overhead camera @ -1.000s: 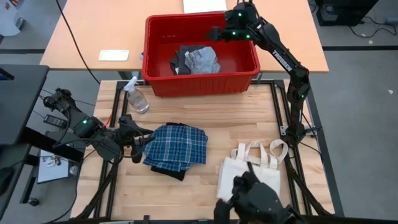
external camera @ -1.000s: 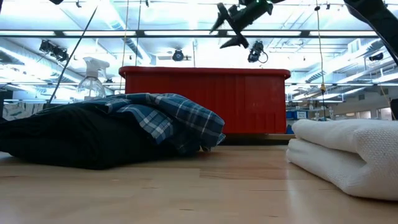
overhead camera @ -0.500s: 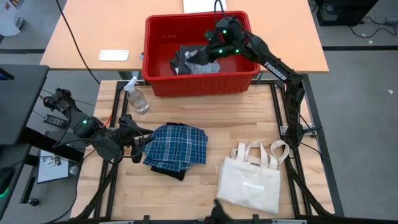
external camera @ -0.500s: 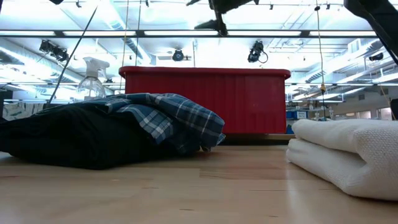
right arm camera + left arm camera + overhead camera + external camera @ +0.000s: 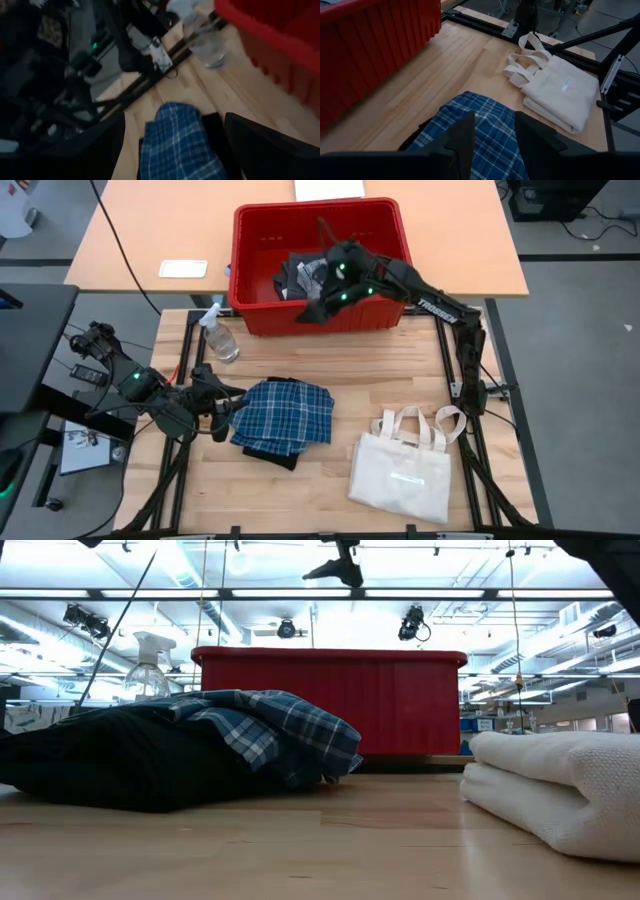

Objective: Fold laundry
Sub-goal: Put the blue checkered shirt into the red bin

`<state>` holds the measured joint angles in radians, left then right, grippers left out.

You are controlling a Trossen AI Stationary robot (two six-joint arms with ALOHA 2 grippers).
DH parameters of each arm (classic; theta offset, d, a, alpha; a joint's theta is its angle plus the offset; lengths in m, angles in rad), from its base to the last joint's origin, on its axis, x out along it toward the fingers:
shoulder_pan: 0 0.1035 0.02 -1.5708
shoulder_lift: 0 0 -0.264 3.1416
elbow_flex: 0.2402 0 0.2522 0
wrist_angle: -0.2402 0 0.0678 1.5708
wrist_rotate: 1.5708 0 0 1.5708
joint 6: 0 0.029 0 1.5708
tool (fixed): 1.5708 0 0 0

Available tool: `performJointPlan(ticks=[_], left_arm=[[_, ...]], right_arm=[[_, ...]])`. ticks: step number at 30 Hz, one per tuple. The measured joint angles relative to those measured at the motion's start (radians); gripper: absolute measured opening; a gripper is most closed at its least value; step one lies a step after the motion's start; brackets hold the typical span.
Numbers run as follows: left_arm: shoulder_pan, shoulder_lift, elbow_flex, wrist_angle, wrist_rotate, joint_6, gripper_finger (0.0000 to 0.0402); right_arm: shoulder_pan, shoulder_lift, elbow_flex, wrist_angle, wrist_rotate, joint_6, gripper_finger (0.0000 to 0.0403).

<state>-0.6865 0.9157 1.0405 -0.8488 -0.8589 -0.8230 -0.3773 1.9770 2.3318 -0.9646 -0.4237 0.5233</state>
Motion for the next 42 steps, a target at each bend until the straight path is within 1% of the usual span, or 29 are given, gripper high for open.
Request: performJointPlan(ticks=[2,11,13,15,17,19,22,26,29,31,33,36,39,42], left_arm=[[0.0,0.0,0.0,-0.001,0.0,0.0,0.0144],[0.0,0.001,0.0,-0.03,-0.011,0.0,0.0144],[0.0,0.001,0.0,-0.033,-0.011,0.0,0.0144],[0.0,0.001,0.0,-0.035,-0.011,0.0,0.0144],[0.0,0.001,0.0,-0.045,-0.011,0.0,0.0144],[0.0,0.002,0.0,-0.047,-0.011,-0.001,0.0144],[0.0,0.015,0.0,-0.046,-0.011,-0.02,0.0144],[0.0,0.058,0.0,-0.044,-0.011,-0.095,0.0144],[0.0,0.116,0.0,-0.026,-0.001,-0.153,0.0144],[0.0,0.159,0.0,-0.015,0.054,-0.162,0.0144],[0.01,0.2,0.0,0.005,0.149,-0.151,0.0144],[0.035,0.258,-0.001,0.077,0.286,-0.102,0.0144],[0.055,0.274,-0.001,0.18,0.331,-0.002,0.0144],[0.103,0.268,-0.001,0.232,0.366,0.142,0.0144]], right_arm=[[0.025,0.0,0.0,-0.024,0.014,-0.018,0.0346],[0.107,0.0,0.0,-0.128,-0.001,-0.062,0.0346],[0.128,0.0,-0.002,-0.142,0.014,-0.093,0.0346],[0.148,-0.003,-0.031,-0.14,0.047,-0.12,0.0346],[0.16,-0.003,-0.075,-0.128,0.06,-0.127,0.0346],[0.169,-0.002,-0.146,-0.086,0.032,-0.121,0.0346],[0.183,-0.002,-0.273,0.023,-0.015,-0.078,0.0346],[0.209,0.0,-0.43,0.143,-0.046,-0.027,0.0346],[0.223,0.0,-0.523,0.208,-0.06,-0.005,0.0346],[0.227,0.0,-0.588,0.279,-0.089,0.022,0.0346],[0.228,0.0,-0.656,0.362,-0.11,0.068,0.0346],[0.232,0.0,-0.744,0.468,-0.09,0.142,0.0346],[0.238,0.0,-0.789,0.489,-0.036,0.19,0.0346],[0.247,0.0,-0.792,0.492,-0.001,0.201,0.0346]])
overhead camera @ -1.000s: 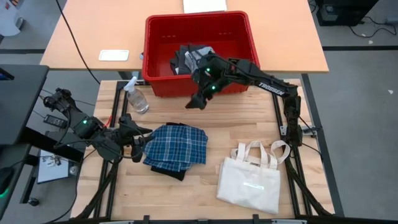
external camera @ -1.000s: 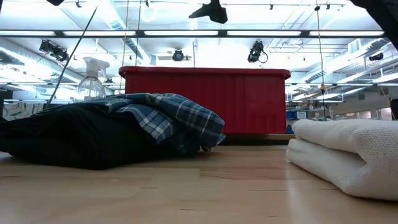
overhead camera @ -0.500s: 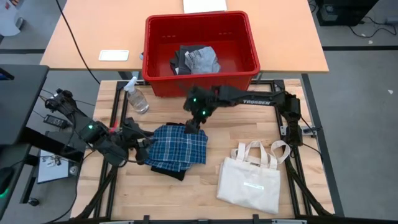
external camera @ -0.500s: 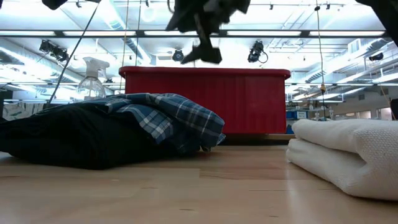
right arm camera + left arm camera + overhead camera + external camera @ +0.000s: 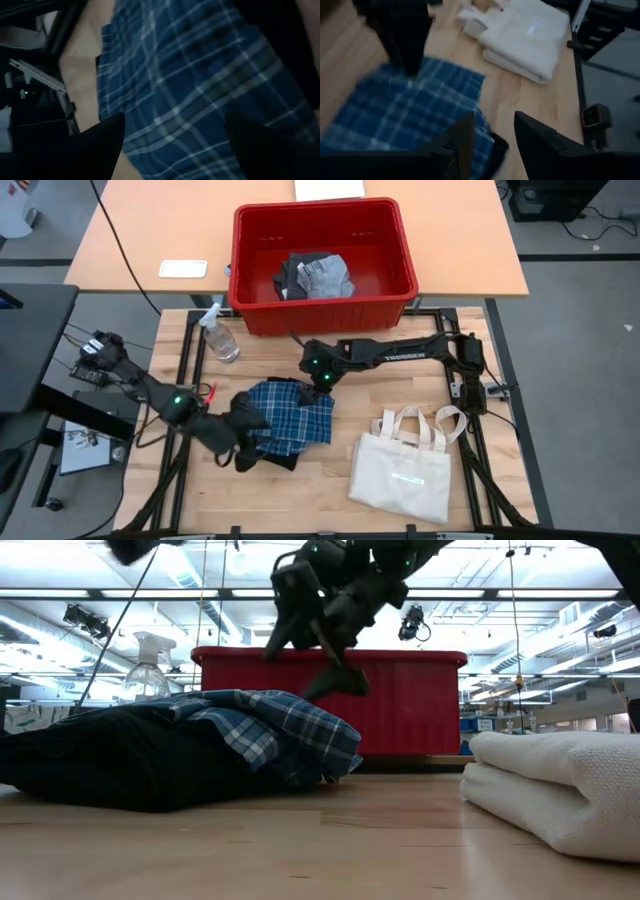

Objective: Fold laundry
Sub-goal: Put the blue checkered shirt into the red bin

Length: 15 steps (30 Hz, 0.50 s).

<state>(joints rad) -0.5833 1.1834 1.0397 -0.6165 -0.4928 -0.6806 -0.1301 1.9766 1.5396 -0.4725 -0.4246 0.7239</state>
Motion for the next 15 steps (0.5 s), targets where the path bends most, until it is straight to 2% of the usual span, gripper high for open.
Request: performJointPlan(ticks=[2,5,7,11,15], left_arm=[[0.057,-0.005,0.0,0.053,0.064,0.11,0.0143],[0.163,-0.007,0.0,0.151,0.233,0.244,0.0143],[0.221,-0.006,0.0,0.194,0.319,0.294,0.0143],[0.272,-0.007,0.001,0.203,0.356,0.367,0.0143],[0.274,-0.007,0.0,0.173,0.379,0.444,0.0143]], right_arm=[[0.007,-0.01,0.008,-0.001,0.001,0.007,0.0346],[0.008,-0.061,0.01,-0.032,-0.006,0.01,0.0346],[0.005,-0.112,0.011,-0.1,0.037,0.0,0.0346],[-0.016,-0.233,0.011,-0.288,0.144,-0.053,0.0346],[-0.035,-0.329,-0.002,-0.358,0.143,-0.101,0.0346]])
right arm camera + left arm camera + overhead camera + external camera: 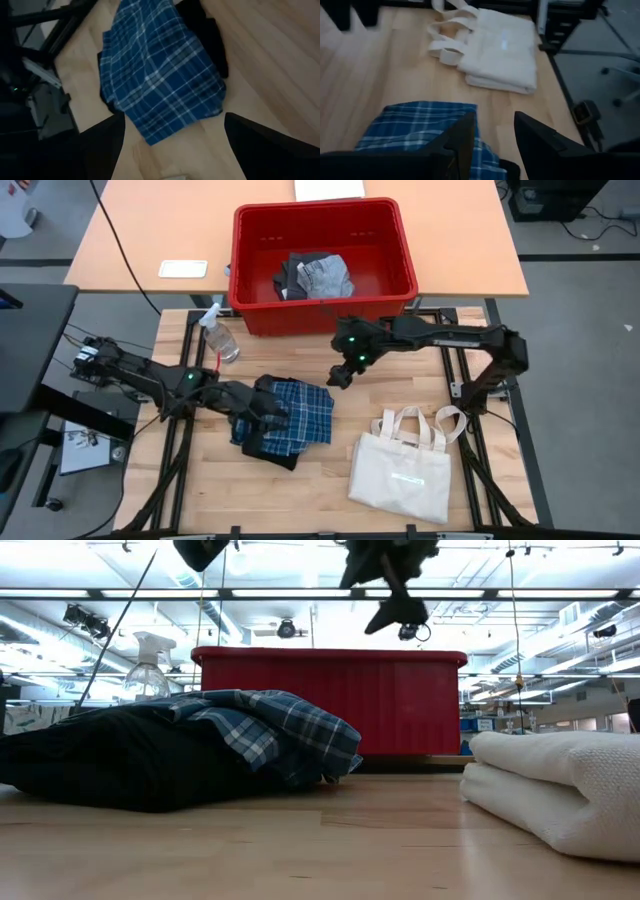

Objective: Fold laundry
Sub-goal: Put the blue checkered shirt into the red bin

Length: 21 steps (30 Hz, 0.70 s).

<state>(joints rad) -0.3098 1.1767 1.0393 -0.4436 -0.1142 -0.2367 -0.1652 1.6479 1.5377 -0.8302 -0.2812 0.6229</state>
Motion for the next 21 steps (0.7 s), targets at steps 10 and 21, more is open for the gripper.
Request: performJointPlan(ticks=[10,21], left_arm=[[0.065,-0.053,-0.325,0.244,0.24,-0.119,0.0111],[0.078,-0.26,-0.566,0.34,0.212,-0.309,0.0062]], right_arm=[[0.009,-0.074,-0.16,0.152,-0.073,0.105,0.0346],[-0.015,-0.03,-0.45,0.6,-0.113,0.278,0.0346]])
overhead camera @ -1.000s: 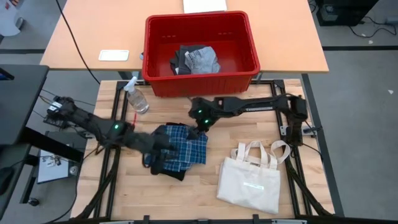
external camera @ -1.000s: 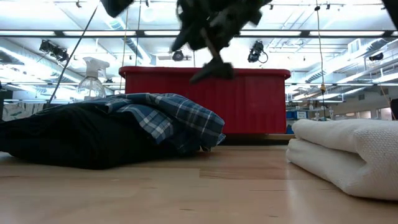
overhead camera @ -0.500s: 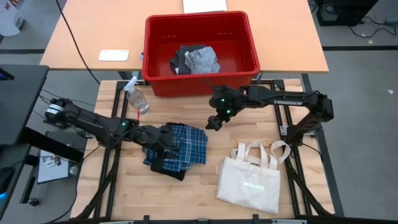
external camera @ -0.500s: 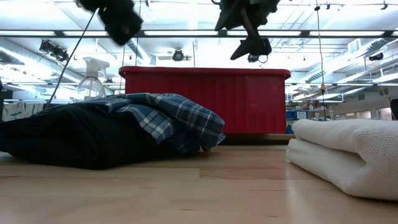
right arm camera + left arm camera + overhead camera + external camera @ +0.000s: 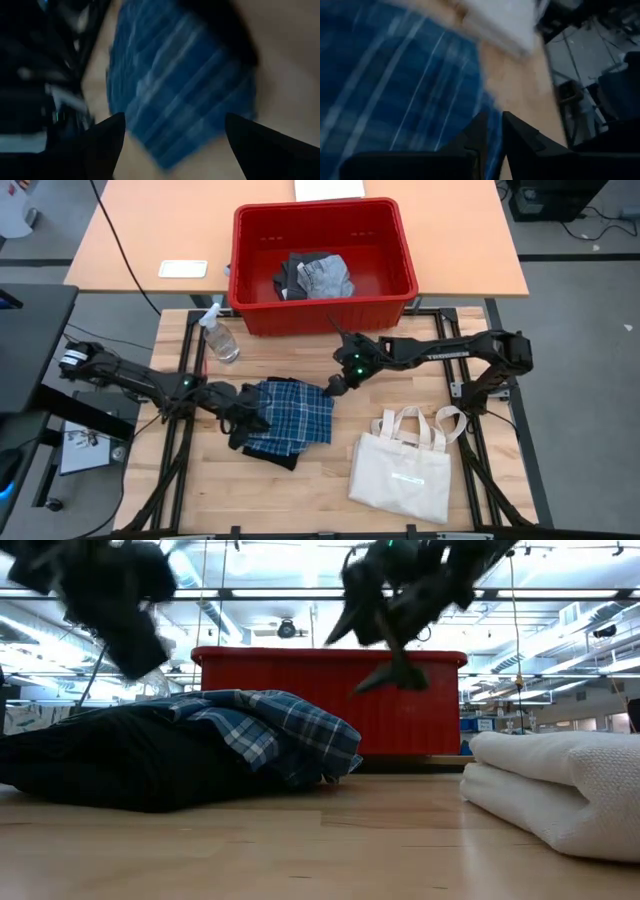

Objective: Fold laundry
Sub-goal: Put the blue checkered shirt into the red bin

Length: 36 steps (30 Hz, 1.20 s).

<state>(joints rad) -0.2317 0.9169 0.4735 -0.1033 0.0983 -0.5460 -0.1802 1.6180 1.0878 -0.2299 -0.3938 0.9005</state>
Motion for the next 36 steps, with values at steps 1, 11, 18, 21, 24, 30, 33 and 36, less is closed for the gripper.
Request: performJointPlan(ticks=[1,11,18,21,24,30,33,36], left_arm=[[0.0,-0.013,-0.033,-0.004,-0.001,-0.032,0.006],[-0.003,-0.007,-0.219,0.181,-0.016,-0.384,0.0057],[0.0,0.006,-0.225,0.092,-0.082,-0.487,0.0057],[0.0,0.015,-0.225,0.076,-0.119,-0.51,0.0057],[0.0,0.028,-0.224,0.088,-0.141,-0.522,0.0057],[0.001,0.034,-0.224,0.089,-0.155,-0.517,0.0057],[0.001,0.034,-0.224,0.089,-0.156,-0.517,0.0057],[0.001,0.034,-0.224,0.092,-0.157,-0.517,0.0057]], right_arm=[[-0.009,0.012,-0.015,0.05,0.018,0.006,0.0346],[-0.034,0.217,-0.044,0.238,0.052,0.025,0.0346],[0.035,0.333,-0.042,0.617,-0.168,0.312,0.0346],[0.081,0.319,-0.04,0.795,-0.121,0.438,0.0346],[0.113,0.295,-0.01,0.856,-0.06,0.488,0.0346],[0.141,0.294,0.066,0.57,0.003,0.374,0.0346],[0.14,0.299,0.066,0.532,0.016,0.375,0.0346],[0.14,0.293,0.07,0.568,0.045,0.406,0.0346]])
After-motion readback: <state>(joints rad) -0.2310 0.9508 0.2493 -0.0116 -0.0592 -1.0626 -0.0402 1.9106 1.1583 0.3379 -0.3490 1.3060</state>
